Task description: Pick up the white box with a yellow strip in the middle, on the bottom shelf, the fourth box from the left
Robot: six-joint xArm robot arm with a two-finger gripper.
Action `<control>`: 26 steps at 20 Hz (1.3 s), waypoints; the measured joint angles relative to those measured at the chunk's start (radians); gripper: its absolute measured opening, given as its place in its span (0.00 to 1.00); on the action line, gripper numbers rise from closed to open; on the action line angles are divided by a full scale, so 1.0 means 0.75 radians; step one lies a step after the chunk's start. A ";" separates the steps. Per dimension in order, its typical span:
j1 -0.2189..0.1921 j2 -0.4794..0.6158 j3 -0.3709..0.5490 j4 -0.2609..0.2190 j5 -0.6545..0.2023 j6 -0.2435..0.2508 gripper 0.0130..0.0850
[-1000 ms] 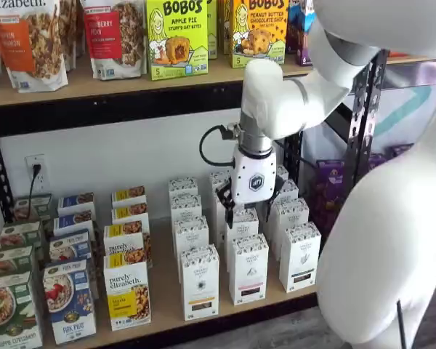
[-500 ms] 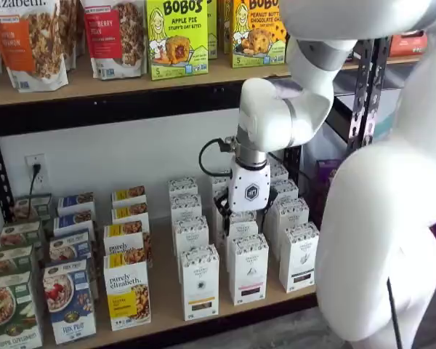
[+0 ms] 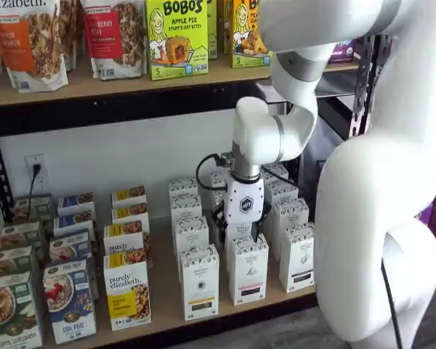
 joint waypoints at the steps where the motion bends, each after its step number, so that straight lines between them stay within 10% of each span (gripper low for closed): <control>1: 0.005 0.028 -0.016 -0.010 -0.010 0.012 1.00; 26: 0.005 0.405 -0.307 -0.062 -0.068 0.056 1.00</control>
